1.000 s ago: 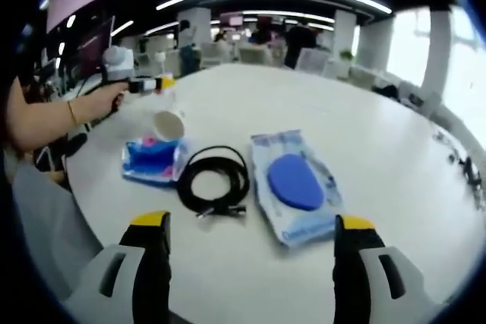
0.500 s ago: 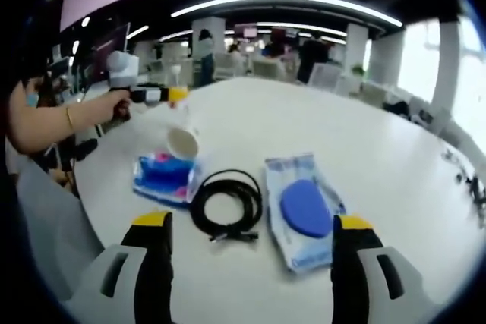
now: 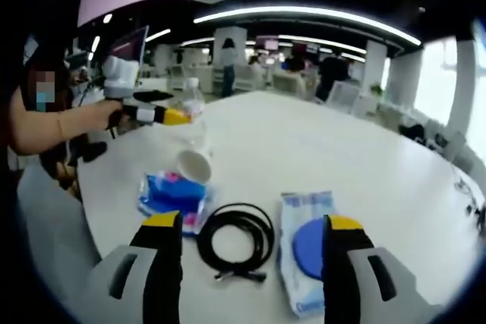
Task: Arrange the tabletop items into an orderly group along one side of the table until the central work area is clear of visible clutter.
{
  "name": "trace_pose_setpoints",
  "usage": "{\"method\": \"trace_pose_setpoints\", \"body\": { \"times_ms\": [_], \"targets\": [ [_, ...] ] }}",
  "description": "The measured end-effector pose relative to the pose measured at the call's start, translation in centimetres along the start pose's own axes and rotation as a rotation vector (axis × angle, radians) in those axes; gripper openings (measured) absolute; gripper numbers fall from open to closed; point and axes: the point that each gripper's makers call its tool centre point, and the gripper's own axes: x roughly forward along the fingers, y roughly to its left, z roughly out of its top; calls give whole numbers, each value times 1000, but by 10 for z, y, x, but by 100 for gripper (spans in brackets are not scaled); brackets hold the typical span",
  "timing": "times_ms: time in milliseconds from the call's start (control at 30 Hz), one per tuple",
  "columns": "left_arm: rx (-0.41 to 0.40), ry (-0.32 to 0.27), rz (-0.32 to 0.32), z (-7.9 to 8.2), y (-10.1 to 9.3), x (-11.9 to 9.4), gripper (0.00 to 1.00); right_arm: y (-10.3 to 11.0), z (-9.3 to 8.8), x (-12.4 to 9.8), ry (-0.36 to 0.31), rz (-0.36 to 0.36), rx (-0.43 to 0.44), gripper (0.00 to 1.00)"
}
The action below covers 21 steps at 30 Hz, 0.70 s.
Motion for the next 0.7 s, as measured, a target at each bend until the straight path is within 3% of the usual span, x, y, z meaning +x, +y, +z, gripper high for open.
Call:
{"method": "trace_pose_setpoints", "body": {
  "times_ms": [267,500,700],
  "targets": [
    [31,20,-33,-5,-6,-13,99,10,17,24,-33,58,-96,67],
    [-4,16,-64,-6,-18,-24,99,19,20,41,-47,96,-103,58],
    [30,37,-101,-15,-22,-24,99,27,22,61,-65,121,-142,52]
  ]
}}
